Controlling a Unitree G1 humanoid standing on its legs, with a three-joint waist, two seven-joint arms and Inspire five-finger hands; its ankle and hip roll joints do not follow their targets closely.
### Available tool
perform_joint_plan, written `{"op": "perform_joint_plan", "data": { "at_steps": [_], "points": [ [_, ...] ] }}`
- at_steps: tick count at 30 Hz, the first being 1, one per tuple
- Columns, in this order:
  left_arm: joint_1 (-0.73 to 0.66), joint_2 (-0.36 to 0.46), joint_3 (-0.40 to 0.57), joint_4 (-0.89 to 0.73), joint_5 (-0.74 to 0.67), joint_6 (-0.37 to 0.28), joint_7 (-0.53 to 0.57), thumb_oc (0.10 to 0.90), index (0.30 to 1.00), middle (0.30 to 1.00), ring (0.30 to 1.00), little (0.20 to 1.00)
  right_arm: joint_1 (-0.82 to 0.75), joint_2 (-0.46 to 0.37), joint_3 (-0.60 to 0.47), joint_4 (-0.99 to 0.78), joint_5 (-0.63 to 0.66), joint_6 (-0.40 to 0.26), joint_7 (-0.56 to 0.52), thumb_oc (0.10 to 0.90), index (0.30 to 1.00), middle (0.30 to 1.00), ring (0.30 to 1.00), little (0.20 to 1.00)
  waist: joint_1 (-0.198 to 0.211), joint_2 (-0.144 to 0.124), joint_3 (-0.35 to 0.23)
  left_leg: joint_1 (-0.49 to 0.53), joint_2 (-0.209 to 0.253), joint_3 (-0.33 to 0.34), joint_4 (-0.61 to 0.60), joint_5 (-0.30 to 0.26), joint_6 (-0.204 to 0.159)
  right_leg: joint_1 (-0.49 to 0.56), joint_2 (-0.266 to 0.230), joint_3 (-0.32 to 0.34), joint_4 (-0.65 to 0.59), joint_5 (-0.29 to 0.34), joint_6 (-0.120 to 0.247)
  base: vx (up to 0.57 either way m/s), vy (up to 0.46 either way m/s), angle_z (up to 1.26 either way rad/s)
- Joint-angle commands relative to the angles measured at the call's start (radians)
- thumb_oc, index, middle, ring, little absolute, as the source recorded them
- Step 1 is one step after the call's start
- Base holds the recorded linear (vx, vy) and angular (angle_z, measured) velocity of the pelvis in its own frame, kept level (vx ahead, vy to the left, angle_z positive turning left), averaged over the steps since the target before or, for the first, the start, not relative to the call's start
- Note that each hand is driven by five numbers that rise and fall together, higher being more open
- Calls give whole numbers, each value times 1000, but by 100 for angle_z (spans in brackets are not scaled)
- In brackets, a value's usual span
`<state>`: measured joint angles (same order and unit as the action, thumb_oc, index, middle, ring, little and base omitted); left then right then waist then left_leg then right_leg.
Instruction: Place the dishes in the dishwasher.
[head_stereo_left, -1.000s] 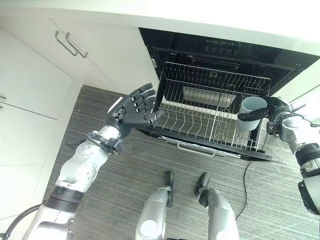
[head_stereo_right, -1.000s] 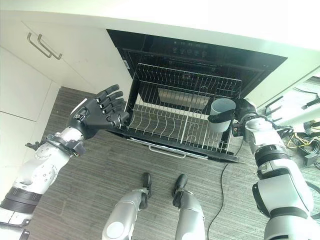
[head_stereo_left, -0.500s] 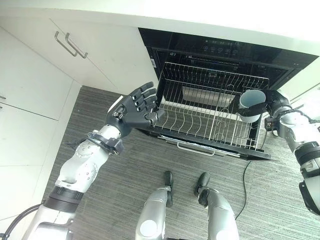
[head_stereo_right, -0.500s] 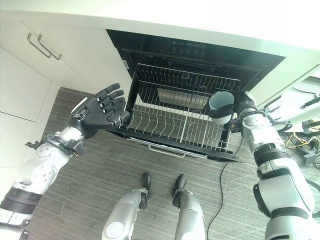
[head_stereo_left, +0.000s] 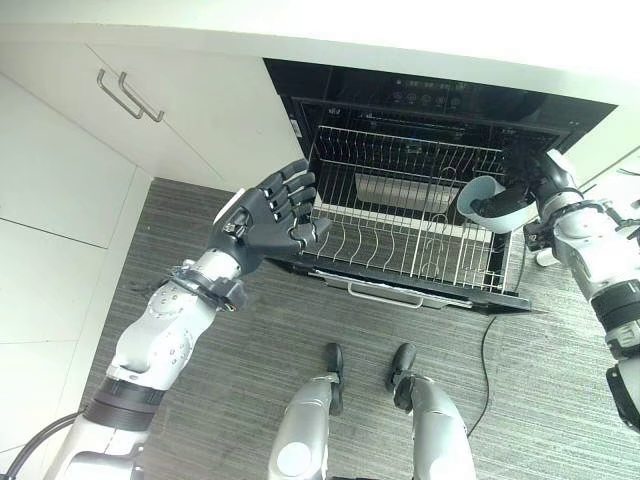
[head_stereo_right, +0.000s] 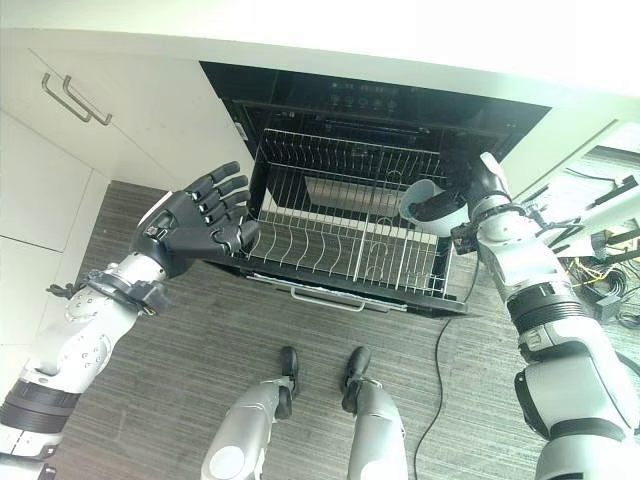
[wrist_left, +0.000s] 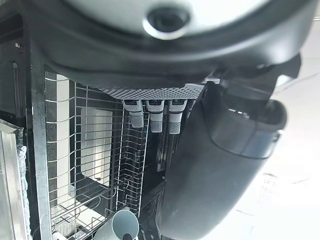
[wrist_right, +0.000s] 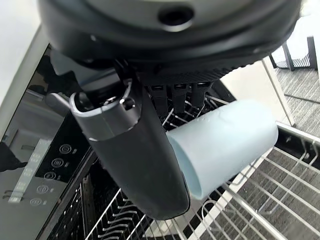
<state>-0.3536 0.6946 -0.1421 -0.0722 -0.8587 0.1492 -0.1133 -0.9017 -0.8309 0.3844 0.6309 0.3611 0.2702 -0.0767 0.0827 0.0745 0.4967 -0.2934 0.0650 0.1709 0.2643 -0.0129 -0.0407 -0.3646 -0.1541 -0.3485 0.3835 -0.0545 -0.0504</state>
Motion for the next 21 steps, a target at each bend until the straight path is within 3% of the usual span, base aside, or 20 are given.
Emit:
{"op": "perform_joint_plan", "data": {
  "at_steps": [1, 11, 18, 21],
  "points": [
    [20, 58, 81, -135, -16, -121, -2, 800, 900, 900, 900, 900, -16, -45, -41, -80, 0, -55, -60, 800, 900, 900, 900, 900, 7, -34, -98, -2, 76, -40, 36, -121, -75, 93, -66, 99, -84, -58, 197, 0, 0, 0],
    [101, 18, 134, -178, 31, -167, 9, 800, 900, 900, 900, 900, 157, -18, -177, -275, 35, -80, -101, 800, 900, 900, 900, 900, -10, -55, -144, 39, 82, -24, 36, -129, -71, 131, -54, 104, -84, -67, 193, 19, 2, -4],
    [189, -60, 177, -221, 101, -233, 37, 800, 900, 900, 900, 900, 381, 82, -293, -501, 37, -101, -116, 800, 900, 900, 900, 900, -29, -77, -210, 86, 87, -14, 36, -145, -64, 178, -42, 110, -84, -87, 190, 85, 19, -5],
    [218, -103, 192, -240, 144, -257, 59, 800, 900, 900, 900, 900, 484, 165, -340, -602, 37, -107, -115, 800, 900, 900, 900, 900, -43, -88, -248, 107, 90, -9, 36, -155, -62, 200, -35, 114, -84, -98, 189, 82, 22, -11]
  ]
}}
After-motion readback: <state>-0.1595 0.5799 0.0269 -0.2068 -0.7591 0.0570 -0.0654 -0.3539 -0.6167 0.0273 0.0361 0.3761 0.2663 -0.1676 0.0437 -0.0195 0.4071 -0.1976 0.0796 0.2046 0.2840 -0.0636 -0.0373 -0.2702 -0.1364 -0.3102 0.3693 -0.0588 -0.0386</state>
